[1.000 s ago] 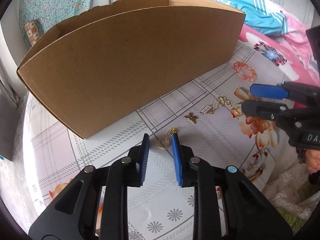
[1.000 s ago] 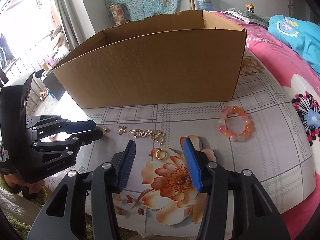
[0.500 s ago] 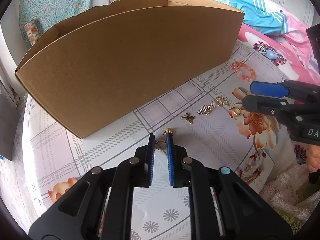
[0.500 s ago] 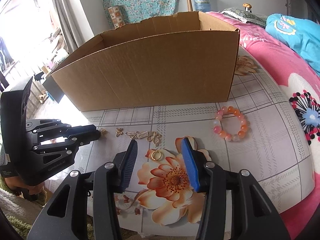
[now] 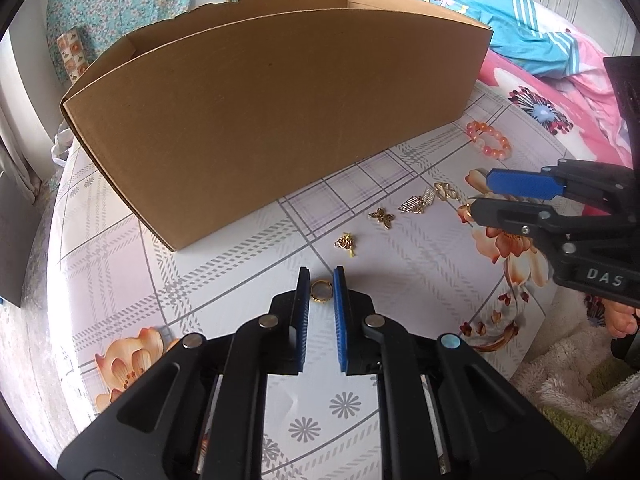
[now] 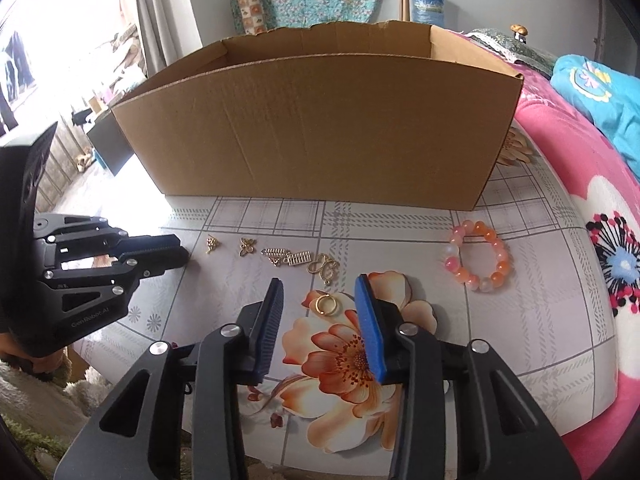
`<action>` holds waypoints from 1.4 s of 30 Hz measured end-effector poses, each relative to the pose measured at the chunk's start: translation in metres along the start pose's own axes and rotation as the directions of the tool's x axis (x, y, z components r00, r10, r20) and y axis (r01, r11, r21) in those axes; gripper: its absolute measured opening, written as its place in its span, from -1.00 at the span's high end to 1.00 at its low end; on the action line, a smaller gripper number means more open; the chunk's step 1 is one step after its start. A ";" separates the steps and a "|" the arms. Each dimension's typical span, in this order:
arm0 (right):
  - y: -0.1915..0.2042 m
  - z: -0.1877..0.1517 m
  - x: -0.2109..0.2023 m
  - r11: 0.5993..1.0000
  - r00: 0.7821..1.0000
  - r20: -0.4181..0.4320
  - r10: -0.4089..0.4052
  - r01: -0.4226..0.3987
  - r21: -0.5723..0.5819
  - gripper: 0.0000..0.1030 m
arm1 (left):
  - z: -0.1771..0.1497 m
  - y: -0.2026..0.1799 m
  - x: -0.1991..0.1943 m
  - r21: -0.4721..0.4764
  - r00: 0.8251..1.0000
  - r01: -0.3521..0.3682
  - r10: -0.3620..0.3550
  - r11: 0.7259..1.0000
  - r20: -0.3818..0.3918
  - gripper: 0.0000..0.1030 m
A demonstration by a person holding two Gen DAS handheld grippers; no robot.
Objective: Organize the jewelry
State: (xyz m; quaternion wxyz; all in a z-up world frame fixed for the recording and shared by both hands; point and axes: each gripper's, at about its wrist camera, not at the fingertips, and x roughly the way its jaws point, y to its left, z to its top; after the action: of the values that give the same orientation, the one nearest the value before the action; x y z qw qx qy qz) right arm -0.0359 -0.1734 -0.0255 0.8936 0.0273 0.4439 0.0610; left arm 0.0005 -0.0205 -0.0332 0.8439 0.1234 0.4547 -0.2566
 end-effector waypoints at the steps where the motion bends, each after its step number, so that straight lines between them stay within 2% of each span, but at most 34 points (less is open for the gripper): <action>1: 0.000 0.000 0.001 1.000 1.000 -0.006 -0.003 0.003 -0.006 0.43 | 0.001 -0.001 0.001 -0.001 1.000 0.001 -0.001 1.000 0.000 0.79; 11: 0.000 -0.002 0.013 1.000 0.998 -0.054 -0.021 0.020 -0.021 0.63 | -0.001 0.001 -0.001 -0.004 1.000 0.003 -0.003 1.000 0.004 0.80; 17: 0.002 0.000 0.015 0.999 0.998 -0.056 -0.034 0.032 -0.030 0.66 | -0.001 0.001 -0.001 -0.003 1.000 0.002 -0.002 1.000 0.005 0.79; 19: 0.002 0.001 0.015 0.999 0.998 -0.058 -0.031 0.030 -0.027 0.76 | -0.001 0.002 -0.001 -0.002 1.000 0.002 -0.002 1.000 0.005 0.79; 29: -0.008 0.006 0.017 0.999 0.998 -0.067 0.013 -0.011 0.033 0.79 | -0.001 0.001 -0.001 -0.003 1.000 0.002 -0.002 1.000 0.007 0.80; 42: -0.020 0.003 0.006 0.998 0.999 -0.041 0.025 -0.023 0.056 0.79 | 0.001 0.002 -0.002 -0.013 1.000 0.003 -0.003 1.000 0.010 0.80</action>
State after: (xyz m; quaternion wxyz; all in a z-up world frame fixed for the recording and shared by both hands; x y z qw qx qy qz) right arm -0.0284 -0.1922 -0.0307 0.8821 0.0560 0.4638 0.0600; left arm 0.0012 -0.0187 -0.0316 0.8465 0.1161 0.4524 -0.2554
